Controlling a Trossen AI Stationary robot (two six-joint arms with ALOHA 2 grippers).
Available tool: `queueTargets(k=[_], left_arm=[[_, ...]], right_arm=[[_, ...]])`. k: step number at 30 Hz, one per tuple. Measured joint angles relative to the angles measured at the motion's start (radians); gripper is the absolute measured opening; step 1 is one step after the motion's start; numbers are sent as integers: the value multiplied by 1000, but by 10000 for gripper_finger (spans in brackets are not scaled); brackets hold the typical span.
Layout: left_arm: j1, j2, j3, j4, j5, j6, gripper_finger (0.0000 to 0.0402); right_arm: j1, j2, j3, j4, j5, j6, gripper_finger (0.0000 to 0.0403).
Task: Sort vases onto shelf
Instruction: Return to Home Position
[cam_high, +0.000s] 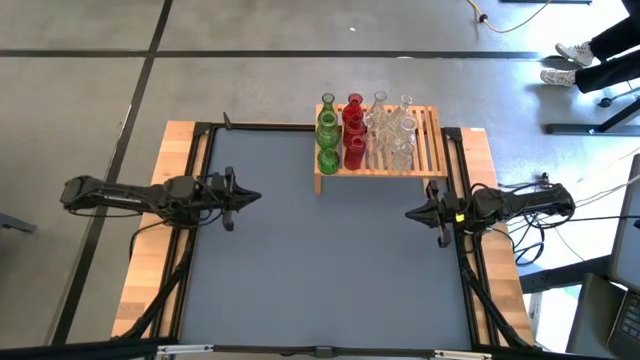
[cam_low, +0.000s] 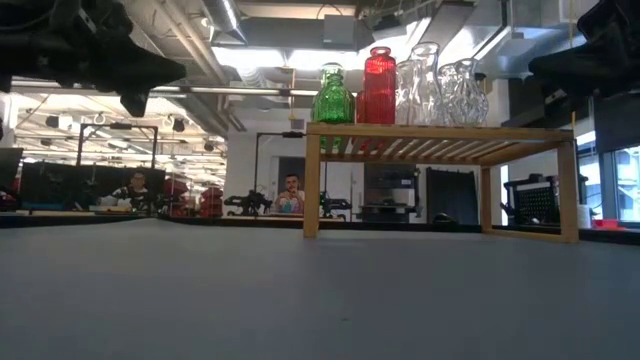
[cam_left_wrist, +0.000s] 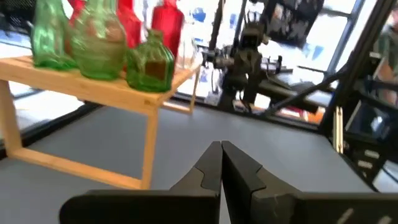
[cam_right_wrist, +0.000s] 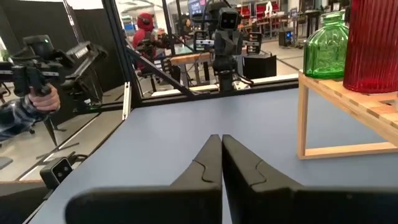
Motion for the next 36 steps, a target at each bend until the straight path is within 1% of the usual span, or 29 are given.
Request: queueTargets(k=[4, 8, 10, 19, 24, 28, 30, 36], left_arm=[[0, -99, -55, -2, -8, -6, 0], [0, -190, -117, -10, -5, -24, 0], [0, -231, -117, -68, -4, -25, 0], [0, -370, -117, -185, 8, -10, 0], [-3, -370, -117, -195, 20, 7, 0], [-3, -370, -117, -195, 19, 10, 0], [-3, -370, -117, -195, 21, 11, 0], [-3, -370, -117, -195, 20, 12, 0]], right_arm=[[0, -29, -39, 35, 0, 1, 1], [0, -49, -50, 35, -1, 7, 1], [0, -49, -50, 35, -2, 7, 1], [0, -48, -50, 34, -1, 9, 1], [0, -48, -51, 36, -2, 26, 1], [0, -48, -107, 111, -4, 29, 1], [0, -42, -112, 124, -22, 33, 1], [0, -36, -112, 130, 17, 28, 1]])
